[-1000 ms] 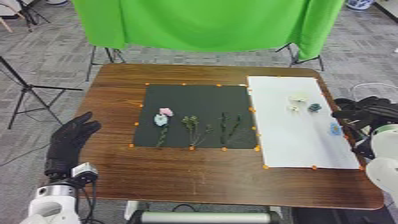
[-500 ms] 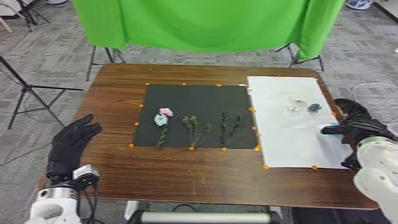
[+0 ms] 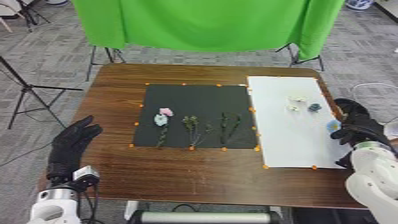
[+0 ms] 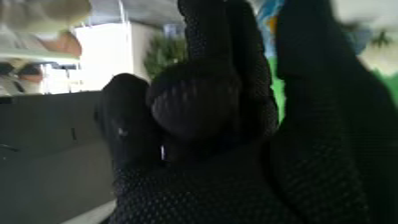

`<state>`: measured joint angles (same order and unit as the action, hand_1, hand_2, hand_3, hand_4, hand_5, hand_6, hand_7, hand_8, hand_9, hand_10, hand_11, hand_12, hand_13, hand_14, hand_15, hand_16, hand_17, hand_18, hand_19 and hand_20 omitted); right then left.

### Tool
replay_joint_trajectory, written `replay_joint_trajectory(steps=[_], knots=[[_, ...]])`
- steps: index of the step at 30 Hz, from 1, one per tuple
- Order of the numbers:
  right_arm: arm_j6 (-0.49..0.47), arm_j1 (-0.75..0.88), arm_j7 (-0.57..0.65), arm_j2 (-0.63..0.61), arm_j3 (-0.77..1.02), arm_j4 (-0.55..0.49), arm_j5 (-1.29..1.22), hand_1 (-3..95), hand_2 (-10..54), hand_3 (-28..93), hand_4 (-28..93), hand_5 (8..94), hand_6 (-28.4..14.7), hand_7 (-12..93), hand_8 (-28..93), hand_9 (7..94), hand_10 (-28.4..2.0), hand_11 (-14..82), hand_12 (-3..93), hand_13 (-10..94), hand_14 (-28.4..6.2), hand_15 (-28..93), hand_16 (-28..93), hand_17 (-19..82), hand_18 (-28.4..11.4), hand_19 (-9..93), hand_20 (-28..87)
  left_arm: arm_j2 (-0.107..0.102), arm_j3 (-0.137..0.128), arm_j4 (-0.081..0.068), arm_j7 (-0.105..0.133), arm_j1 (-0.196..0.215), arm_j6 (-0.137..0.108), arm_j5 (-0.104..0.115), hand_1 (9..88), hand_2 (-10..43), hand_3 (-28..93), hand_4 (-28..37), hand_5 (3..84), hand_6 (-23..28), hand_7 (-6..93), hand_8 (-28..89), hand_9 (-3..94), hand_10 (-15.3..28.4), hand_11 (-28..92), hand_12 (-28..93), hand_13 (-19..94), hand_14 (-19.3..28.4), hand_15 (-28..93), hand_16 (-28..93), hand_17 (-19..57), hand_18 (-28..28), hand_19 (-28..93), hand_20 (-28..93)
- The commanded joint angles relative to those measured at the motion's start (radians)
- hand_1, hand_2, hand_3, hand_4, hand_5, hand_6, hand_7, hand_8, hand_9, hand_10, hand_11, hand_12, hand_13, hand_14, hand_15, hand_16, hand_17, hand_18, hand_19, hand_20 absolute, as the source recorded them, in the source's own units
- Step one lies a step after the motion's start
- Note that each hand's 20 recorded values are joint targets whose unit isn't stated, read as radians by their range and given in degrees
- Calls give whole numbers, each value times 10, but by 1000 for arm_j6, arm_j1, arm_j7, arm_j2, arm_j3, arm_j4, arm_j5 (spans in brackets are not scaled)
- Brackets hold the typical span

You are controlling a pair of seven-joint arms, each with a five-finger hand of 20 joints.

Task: Arrange flowers

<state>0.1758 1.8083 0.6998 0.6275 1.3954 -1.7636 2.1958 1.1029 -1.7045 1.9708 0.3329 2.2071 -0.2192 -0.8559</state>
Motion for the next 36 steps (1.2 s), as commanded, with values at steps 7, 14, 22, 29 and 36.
replay_joint_trajectory(steps=[7,14,22,29,36], knots=[[-47,27,-15,-7,63,-39,-1,403,-95,682,-170,722,13,186,-24,814,-117,160,180,919,-27,610,290,636,-155,932,568,6,-3,7,-9,23,1,10,236,-89,730,-255,513,-11,189,-89,515,124,216,139,406,155,206,0,73,111,95,185],[-83,-21,-3,-12,78,-38,-18,255,-95,681,-137,608,-24,142,-92,674,-140,117,172,874,-43,622,284,597,-166,932,561,3,-2,7,-11,15,5,7,236,-89,730,-255,513,-9,187,-88,516,124,216,140,406,156,207,0,73,111,95,184],[-131,-81,-7,-14,27,-6,-35,225,-95,671,-127,540,-39,107,-74,606,-158,82,168,865,-45,618,275,589,-167,932,552,2,-4,8,-13,18,7,7,238,-91,732,-253,513,-8,188,-87,515,124,215,140,406,155,205,0,73,111,94,184],[-161,-136,8,6,-72,66,-34,246,-95,664,-124,534,-39,103,-68,606,-158,84,169,865,-46,619,271,588,-166,932,548,2,-3,5,-19,14,10,7,239,-91,731,-253,513,-9,189,-89,515,124,216,140,406,155,206,1,72,112,94,184],[-161,-130,31,11,-99,76,-23,369,-95,703,-154,606,-10,167,-90,689,-133,154,191,878,-39,629,266,598,-161,932,545,7,-11,10,-19,27,7,7,240,-90,730,-252,513,-8,188,-88,516,124,216,140,407,155,207,0,72,112,93,183]])
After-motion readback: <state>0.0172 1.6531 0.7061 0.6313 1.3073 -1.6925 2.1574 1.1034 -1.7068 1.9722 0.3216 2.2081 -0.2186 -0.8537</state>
